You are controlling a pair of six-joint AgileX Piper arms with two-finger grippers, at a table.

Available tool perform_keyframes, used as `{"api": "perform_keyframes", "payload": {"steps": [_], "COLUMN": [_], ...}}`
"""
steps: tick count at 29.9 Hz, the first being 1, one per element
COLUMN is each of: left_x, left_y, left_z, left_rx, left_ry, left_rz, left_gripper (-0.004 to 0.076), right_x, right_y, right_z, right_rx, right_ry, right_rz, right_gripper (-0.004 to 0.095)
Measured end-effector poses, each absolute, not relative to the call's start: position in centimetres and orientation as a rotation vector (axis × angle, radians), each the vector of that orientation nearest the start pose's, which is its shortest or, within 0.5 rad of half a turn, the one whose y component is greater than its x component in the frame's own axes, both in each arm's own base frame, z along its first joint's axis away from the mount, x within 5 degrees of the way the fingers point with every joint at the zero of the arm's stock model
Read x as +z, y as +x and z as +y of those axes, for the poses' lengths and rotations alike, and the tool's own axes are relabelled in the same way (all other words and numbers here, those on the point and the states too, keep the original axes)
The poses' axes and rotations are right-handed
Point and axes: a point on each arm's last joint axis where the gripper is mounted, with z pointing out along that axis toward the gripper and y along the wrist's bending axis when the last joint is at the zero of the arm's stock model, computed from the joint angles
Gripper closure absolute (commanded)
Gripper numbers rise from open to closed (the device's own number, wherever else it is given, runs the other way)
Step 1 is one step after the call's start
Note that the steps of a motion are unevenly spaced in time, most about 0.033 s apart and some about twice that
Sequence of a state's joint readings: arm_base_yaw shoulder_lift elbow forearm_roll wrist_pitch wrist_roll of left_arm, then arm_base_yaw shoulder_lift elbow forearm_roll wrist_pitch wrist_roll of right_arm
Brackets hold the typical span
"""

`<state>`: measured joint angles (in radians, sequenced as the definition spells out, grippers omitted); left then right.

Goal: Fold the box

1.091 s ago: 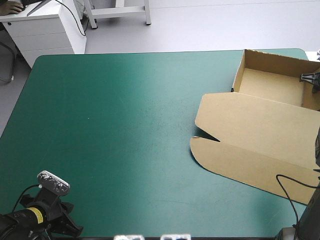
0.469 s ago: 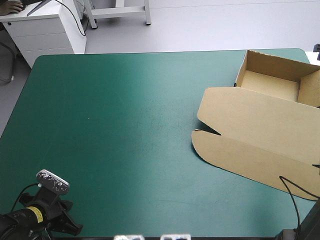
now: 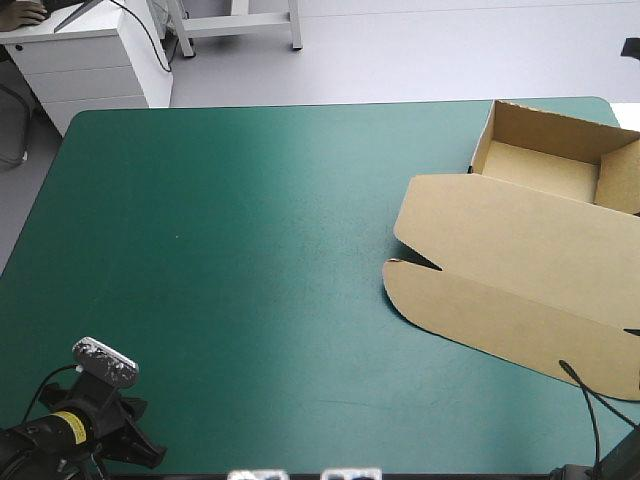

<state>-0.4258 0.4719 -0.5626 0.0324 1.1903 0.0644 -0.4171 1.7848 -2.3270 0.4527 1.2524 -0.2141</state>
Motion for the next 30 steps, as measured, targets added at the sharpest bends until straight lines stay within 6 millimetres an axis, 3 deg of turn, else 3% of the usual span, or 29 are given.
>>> {"api": "perform_keyframes", "payload": {"steps": [6, 10, 13, 20, 30], "left_x": [27.6, 27.7, 27.8, 27.8, 28.1], "left_y": [5.5, 5.7, 5.7, 5.8, 6.1], "left_z": [-2.2, -2.3, -2.3, -2.3, -2.5], "left_rx": [-0.097, -0.102, -0.104, -0.105, -0.114], "left_ry": [0.625, 0.619, 0.617, 0.616, 0.606], "left_rz": [2.477, 2.454, 2.445, 2.439, 2.396], "left_gripper": [0.0731, 0.0731, 0.0731, 0.0731, 0.0731], "right_x": [52.9, 52.4, 51.4, 49.6, 47.0], "right_y": [33.5, 33.1, 32.6, 29.8, 20.8], "right_z": [-3.9, 1.1, 3.6, 4.7, 3.8], "right_rx": [0.265, 0.281, 0.215, 0.161, 0.162], "right_ry": [-0.108, -0.281, -0.373, -0.415, -0.429], "right_rz": [2.059, 2.087, 2.141, 2.233, 2.276], "right_gripper": [0.0921, 0.0921, 0.0921, 0.0921, 0.0922]}}
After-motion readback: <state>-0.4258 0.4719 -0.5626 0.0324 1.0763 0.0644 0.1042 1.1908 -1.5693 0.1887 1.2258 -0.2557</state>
